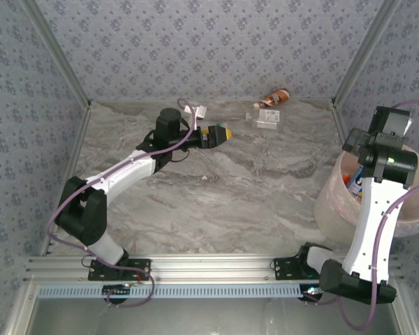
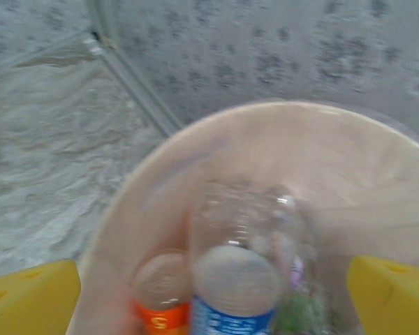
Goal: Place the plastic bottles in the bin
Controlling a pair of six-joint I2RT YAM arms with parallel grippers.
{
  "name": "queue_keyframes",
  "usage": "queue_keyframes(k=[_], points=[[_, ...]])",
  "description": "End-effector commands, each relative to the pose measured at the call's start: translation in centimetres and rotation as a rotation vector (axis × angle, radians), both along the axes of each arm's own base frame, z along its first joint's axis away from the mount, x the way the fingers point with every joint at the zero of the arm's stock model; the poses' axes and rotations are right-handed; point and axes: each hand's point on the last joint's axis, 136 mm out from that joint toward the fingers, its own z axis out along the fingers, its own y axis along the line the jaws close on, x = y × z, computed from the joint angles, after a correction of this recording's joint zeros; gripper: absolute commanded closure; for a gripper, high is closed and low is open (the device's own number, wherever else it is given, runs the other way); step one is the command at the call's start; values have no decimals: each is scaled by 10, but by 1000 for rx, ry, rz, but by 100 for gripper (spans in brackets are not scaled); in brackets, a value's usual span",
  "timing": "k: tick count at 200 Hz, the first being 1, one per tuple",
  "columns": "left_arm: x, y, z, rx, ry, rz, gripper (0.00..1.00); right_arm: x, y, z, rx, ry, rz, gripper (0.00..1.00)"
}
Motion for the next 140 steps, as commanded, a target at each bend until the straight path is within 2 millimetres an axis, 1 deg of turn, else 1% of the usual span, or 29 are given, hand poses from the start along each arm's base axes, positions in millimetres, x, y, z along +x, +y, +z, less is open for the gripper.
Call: queue_keyframes(k=[1,26,54,94,115,130,133,140], points=[[8,2,4,7,-10,40,2,24,35,19,63,-147,134,0],[16,10,-5,41,8,90,2,42,69,32,74,-216,255,0],[23,21,-15,100,10,145,2,60,111,38,96,-269,406,0],[32,34,-27,170,-20,196,2,78,148,37,127,-332,533,0],[47,43,-40,259,-73,235,2,87,173,35,201,-373,618,0],[59,50,-44,328,-121,256,2,91,196,34,266,-403,699,0],[61,51,-45,342,-137,257,2,93,202,37,276,-425,718,0],[66,53,-47,376,-172,261,2,94,215,37,299,-444,766,0]])
